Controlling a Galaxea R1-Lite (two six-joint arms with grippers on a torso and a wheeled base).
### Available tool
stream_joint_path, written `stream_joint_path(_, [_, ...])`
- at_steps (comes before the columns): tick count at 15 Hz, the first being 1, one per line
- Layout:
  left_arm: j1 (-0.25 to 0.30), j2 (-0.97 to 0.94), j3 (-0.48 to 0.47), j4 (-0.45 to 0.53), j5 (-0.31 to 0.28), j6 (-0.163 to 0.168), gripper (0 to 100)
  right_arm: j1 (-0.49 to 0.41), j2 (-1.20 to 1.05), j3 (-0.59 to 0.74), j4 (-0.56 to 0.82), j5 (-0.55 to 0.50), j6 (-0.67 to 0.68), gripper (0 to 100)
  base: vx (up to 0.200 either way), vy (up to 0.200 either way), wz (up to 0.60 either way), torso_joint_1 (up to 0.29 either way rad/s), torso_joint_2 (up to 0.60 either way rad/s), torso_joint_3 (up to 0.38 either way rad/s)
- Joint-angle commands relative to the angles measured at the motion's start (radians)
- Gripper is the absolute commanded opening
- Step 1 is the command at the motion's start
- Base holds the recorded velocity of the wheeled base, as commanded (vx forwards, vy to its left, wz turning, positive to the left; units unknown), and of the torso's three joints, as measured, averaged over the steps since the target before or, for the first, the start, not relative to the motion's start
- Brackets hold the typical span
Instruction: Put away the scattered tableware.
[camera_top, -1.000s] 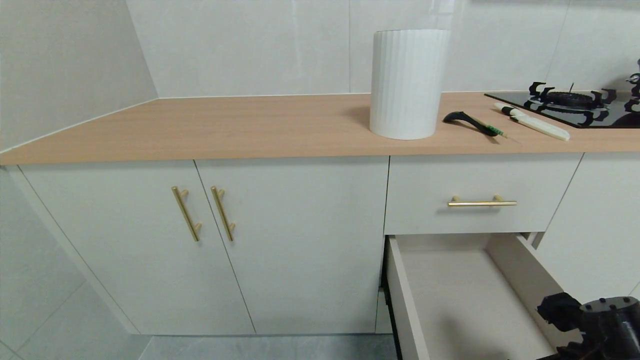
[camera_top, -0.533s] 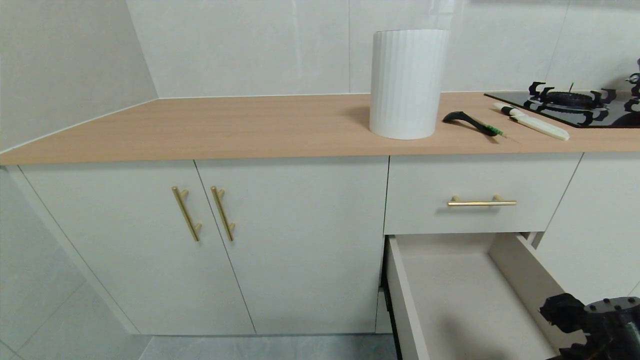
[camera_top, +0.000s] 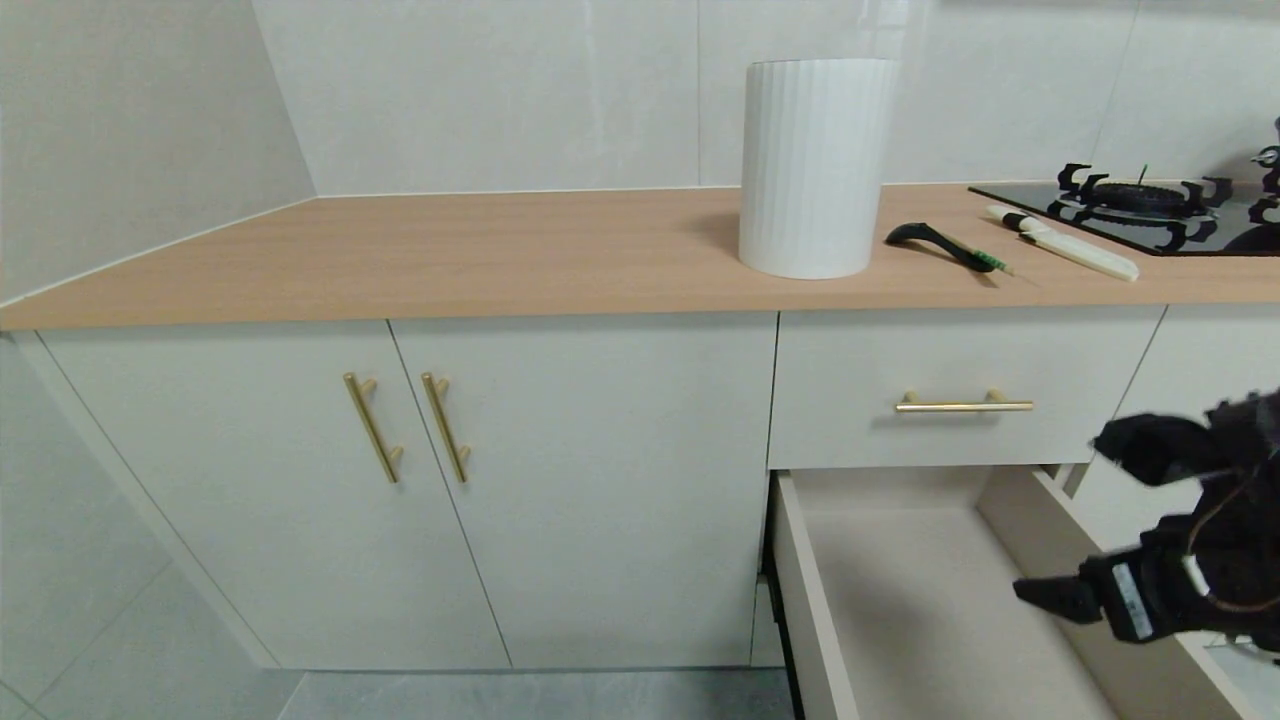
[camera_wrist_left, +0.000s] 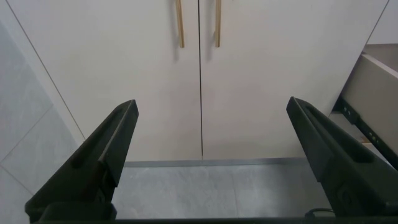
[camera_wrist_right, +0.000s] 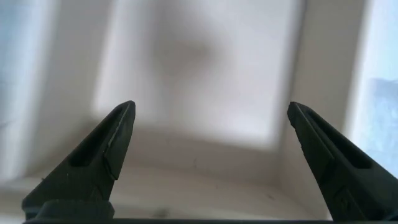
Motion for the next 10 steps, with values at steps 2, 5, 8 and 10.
stream_joint_path(2, [0.000, 0.000, 0.000, 0.000, 0.000, 0.000, 100, -0.007, -0.190, -0.449, 0.405, 0.104, 0.016, 100, 0.000, 0.000, 0.00, 0.000, 0.00, 0.000])
stream_joint_path(5, [0.000, 0.000, 0.000, 0.000, 0.001, 0.000, 100, -0.034, -0.170, -0.433, 0.340, 0.108, 0.018, 100, 0.000, 0.000, 0.00, 0.000, 0.00, 0.000])
stream_joint_path(8, [0.000, 0.000, 0.000, 0.000, 0.000, 0.000, 100, -0.064, -0.178, -0.427, 0.321, 0.114, 0.013, 100, 0.000, 0.000, 0.00, 0.000, 0.00, 0.000])
stream_joint_path(10, [0.000, 0.000, 0.000, 0.000, 0.000, 0.000, 100, -0.064, -0.179, -0.426, 0.321, 0.121, 0.011, 100, 0.000, 0.000, 0.00, 0.014, -0.14, -0.127])
